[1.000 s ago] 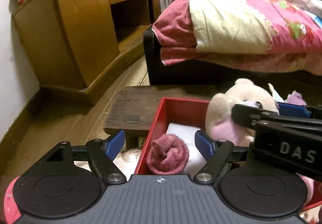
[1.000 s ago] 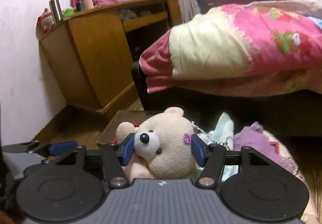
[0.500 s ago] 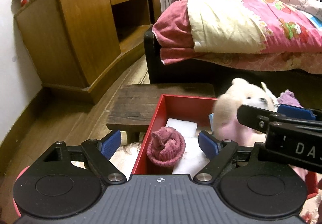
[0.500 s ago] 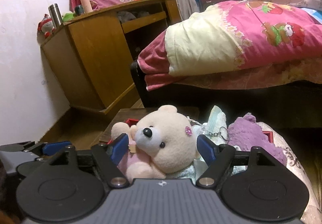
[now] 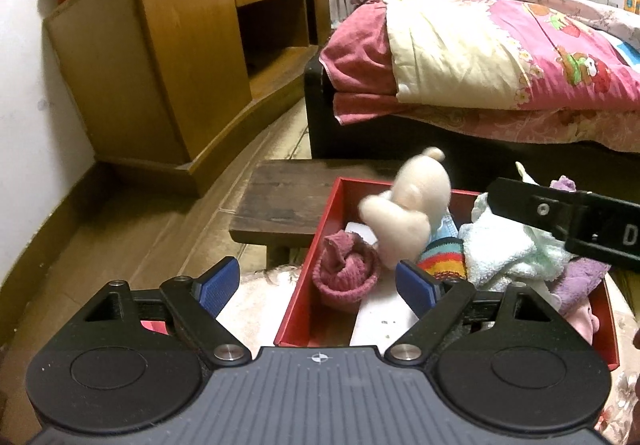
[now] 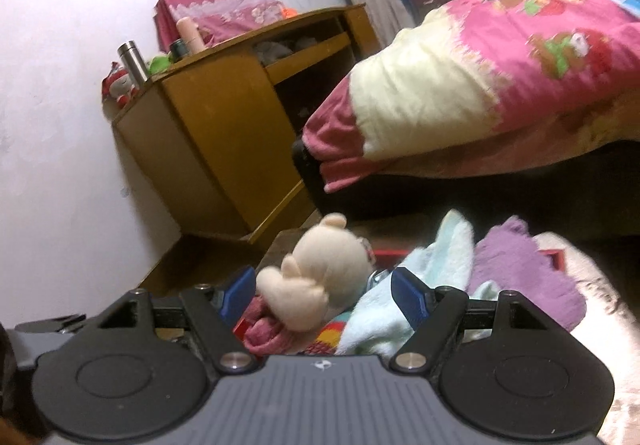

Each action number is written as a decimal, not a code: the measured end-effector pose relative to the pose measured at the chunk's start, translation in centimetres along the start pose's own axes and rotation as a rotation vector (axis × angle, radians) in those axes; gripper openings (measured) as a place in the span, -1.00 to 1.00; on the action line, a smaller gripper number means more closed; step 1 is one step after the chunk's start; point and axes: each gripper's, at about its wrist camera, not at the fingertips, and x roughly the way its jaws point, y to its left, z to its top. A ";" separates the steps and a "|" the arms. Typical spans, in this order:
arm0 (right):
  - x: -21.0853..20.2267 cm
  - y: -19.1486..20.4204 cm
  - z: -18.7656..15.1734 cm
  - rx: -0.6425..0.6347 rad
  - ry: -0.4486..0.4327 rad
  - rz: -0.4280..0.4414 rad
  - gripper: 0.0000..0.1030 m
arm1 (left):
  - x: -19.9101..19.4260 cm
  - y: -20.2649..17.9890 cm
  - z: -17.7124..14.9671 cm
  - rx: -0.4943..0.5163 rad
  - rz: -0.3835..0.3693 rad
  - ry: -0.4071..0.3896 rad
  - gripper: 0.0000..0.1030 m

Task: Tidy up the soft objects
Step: 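Lower the cream teddy bear into the red box and open the right tool, then withdraw both open tools back from the red box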

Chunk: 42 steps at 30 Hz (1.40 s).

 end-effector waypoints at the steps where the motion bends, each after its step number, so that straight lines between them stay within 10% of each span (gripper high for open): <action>1: -0.2 -0.1 0.1 0.005 -0.001 -0.003 0.01 | -0.1 0.0 0.0 -0.002 -0.004 -0.002 0.61; 21: -7.2 2.0 -1.2 -0.040 -0.074 -0.241 0.01 | -4.5 -0.8 -0.7 -0.001 -0.055 -0.052 0.62; 42: -14.5 2.7 -4.3 -0.005 -0.094 -0.266 0.01 | -9.0 -1.7 -3.0 0.010 -0.120 -0.085 0.68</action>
